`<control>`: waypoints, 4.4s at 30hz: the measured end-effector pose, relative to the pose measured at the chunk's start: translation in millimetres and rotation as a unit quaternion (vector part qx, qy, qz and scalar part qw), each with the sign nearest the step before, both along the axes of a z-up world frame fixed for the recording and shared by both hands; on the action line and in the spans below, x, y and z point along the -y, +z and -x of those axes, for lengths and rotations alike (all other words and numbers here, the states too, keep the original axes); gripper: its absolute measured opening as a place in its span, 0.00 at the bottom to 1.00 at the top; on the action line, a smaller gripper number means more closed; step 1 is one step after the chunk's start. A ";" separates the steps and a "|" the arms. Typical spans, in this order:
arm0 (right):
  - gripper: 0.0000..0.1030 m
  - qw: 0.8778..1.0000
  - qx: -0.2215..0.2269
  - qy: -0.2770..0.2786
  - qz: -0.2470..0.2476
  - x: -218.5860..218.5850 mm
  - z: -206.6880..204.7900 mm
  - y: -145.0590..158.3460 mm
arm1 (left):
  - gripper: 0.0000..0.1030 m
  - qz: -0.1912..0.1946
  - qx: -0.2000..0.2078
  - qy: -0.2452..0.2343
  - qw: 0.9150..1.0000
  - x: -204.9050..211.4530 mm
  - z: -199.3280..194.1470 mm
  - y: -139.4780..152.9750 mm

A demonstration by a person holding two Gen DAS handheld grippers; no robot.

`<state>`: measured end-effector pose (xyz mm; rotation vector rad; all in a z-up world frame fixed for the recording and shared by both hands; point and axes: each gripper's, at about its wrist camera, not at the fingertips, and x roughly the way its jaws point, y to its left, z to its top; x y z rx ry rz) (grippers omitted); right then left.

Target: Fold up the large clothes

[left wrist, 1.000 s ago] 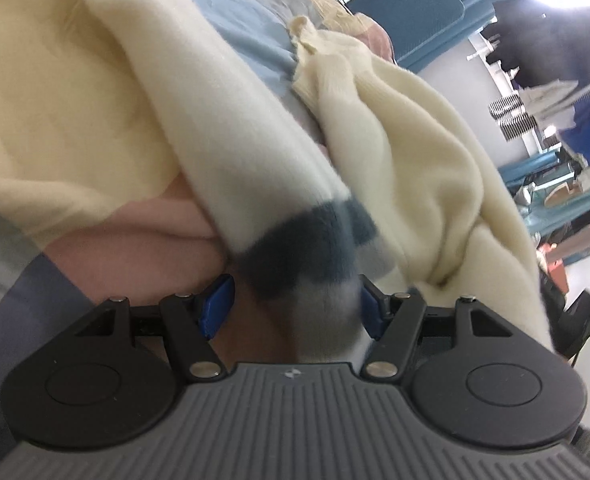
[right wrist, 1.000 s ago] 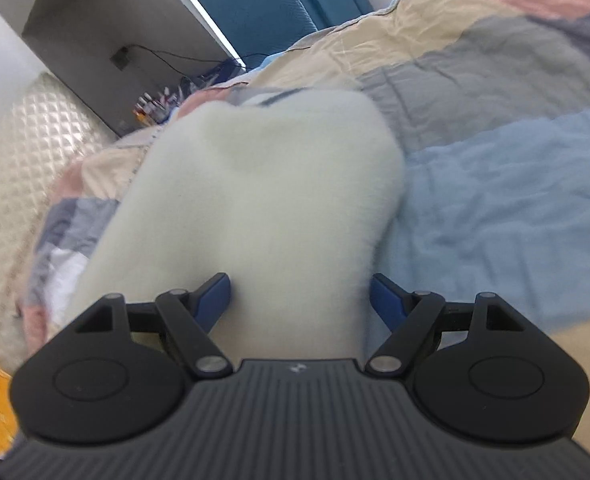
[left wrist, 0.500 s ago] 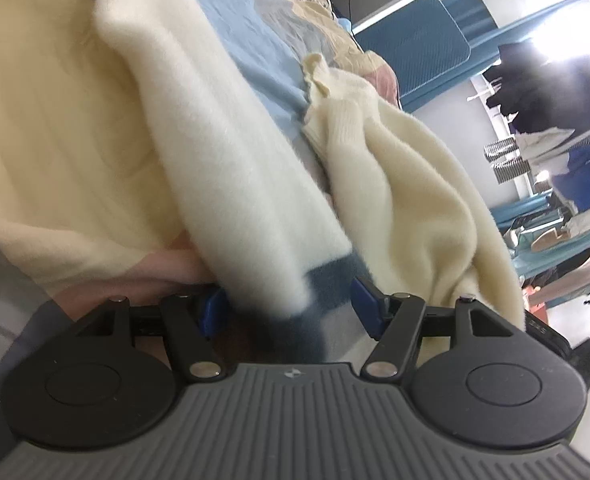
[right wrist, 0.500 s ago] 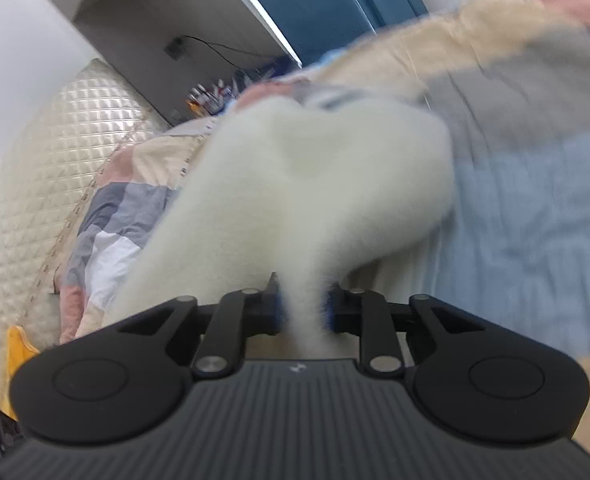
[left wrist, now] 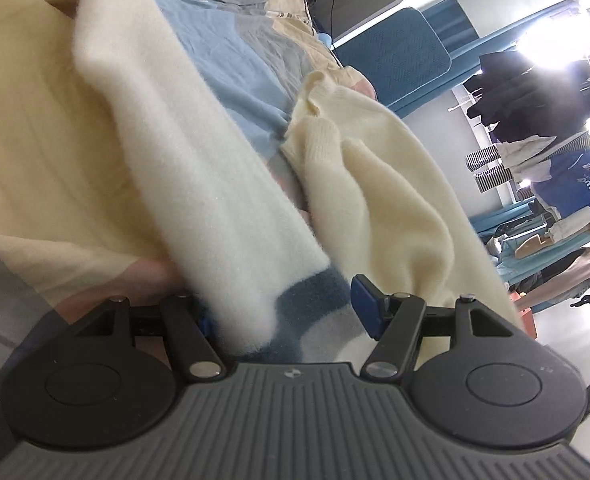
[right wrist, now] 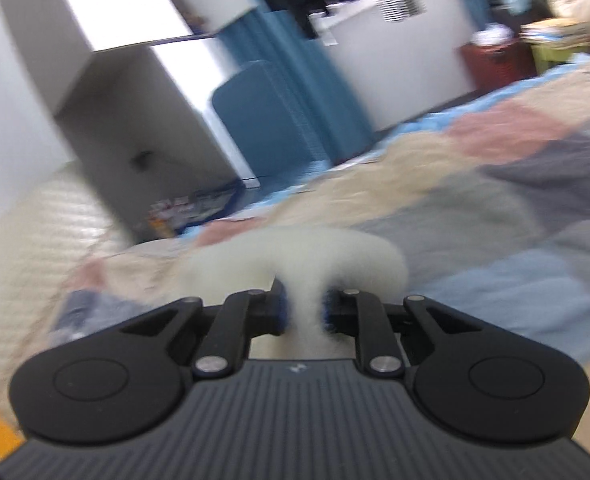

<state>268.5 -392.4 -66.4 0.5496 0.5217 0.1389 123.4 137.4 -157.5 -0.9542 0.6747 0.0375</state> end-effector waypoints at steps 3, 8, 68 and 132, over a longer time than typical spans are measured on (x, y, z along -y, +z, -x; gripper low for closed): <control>0.18 0.997 -0.062 -0.033 0.038 16.6 -9.2 -26.0 | 0.67 0.004 -0.002 0.000 1.000 -1.1 -0.4 -1.5; 0.20 0.990 -0.134 -0.031 0.020 22.8 -16.4 -57.1 | 0.67 -0.001 -0.010 -0.001 1.000 -1.4 -4.6 -4.1; 0.19 0.950 -0.018 0.298 -0.092 -104.1 48.2 16.4 | 0.07 -0.224 0.039 0.182 0.957 -128.3 -39.7 106.7; 0.12 0.973 0.165 0.102 -0.125 -43.8 69.1 68.2 | 0.14 0.063 0.204 0.035 0.976 -92.3 76.3 103.9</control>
